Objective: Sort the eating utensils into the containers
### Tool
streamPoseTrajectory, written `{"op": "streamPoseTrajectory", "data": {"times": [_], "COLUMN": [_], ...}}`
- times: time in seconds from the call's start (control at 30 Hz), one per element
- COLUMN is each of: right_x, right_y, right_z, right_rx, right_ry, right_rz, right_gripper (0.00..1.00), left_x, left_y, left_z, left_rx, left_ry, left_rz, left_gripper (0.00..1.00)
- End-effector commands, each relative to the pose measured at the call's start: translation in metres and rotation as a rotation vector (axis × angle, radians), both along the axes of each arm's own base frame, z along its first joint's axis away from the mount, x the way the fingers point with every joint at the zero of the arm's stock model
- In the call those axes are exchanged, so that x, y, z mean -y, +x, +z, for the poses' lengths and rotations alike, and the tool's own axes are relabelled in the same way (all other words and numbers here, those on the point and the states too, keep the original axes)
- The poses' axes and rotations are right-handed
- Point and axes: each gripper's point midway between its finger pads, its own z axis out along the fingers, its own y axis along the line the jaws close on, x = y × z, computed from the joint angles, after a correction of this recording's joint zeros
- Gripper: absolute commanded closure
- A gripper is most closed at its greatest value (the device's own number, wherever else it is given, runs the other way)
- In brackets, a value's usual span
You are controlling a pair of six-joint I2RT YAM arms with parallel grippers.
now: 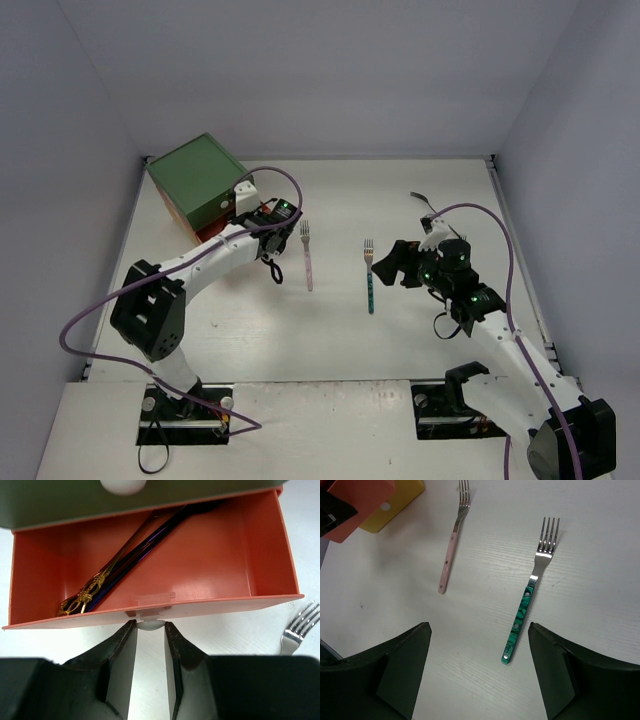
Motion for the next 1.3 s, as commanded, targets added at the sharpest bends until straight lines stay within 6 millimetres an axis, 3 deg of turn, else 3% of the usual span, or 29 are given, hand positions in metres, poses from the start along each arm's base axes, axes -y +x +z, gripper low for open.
{"op": "streamPoseTrajectory", "data": {"times": [0.0,0.23,0.53,0.8,1.03,1.27], "right_x": [-0.003,-0.002,-0.001,-0.001,-0.001,-0.001], "right_y": [0.009,0.009,0.008,0.009,0.01,0.01], "right_z": [0.013,0.01,0.006,0.002,-0.001,-0.003], "right_rx": [0.062,0.055,0.048,0.037,0.026,0.019], "right_ry": [0.018,0.015,0.011,0.005,0.003,0.001], "right_rz": [0.018,0.014,0.015,0.015,0.013,0.015], "right_gripper": [0.24,0.25,0.25,0.25,0.25,0.25], "left_x": [-0.02,-0.029,-0.039,-0.043,-0.044,-0.045], "left_y": [0.018,0.031,0.045,0.057,0.064,0.068], "left_z": [0.031,0.027,0.028,0.033,0.03,0.025], "left_rx": [0.062,0.027,0.028,0.057,0.073,0.069], "left_ry": [0.058,0.087,0.096,0.108,0.12,0.116], "left_rz": [0.043,0.048,0.044,0.015,-0.01,-0.023], "left_gripper": [0.74,0.69,0.54,0.52,0.42,0.4]}}
